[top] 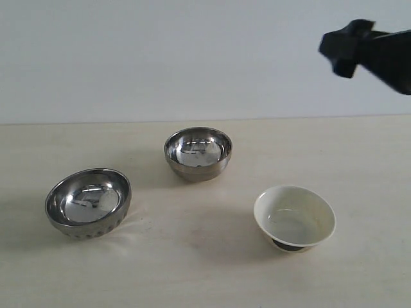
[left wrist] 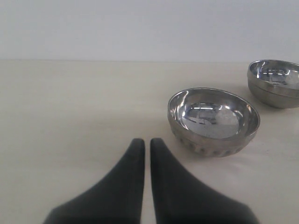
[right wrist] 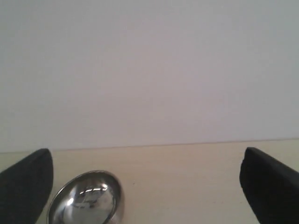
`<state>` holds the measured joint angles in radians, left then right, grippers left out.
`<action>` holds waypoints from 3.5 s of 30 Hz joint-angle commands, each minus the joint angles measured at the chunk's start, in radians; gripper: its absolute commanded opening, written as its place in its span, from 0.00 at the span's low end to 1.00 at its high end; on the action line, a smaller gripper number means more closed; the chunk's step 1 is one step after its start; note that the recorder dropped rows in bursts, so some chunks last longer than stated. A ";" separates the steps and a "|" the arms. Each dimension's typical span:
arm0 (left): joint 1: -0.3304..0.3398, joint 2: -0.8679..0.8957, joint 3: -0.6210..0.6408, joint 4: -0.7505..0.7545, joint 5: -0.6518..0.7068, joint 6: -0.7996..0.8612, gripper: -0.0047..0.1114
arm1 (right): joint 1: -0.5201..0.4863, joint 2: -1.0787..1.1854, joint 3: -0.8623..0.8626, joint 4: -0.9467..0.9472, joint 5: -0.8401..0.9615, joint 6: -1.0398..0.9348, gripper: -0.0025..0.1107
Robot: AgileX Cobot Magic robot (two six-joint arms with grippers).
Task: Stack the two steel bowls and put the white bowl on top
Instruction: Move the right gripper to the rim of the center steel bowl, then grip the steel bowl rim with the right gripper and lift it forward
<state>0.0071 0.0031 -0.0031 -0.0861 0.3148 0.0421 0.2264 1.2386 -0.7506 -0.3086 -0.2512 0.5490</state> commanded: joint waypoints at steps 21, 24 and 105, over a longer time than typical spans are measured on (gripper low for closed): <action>-0.005 -0.003 0.003 0.000 -0.007 -0.005 0.07 | 0.256 0.795 -0.510 0.144 0.051 0.003 0.94; -0.005 -0.003 0.003 0.000 -0.007 -0.005 0.07 | 0.267 0.850 -0.550 0.142 0.062 0.003 0.94; -0.005 -0.003 0.003 0.000 -0.007 -0.005 0.07 | 0.284 0.717 -0.579 0.898 0.989 -1.039 0.02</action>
<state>0.0071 0.0031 -0.0031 -0.0861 0.3148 0.0421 0.5005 1.9715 -1.3590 0.5652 0.7267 -0.4421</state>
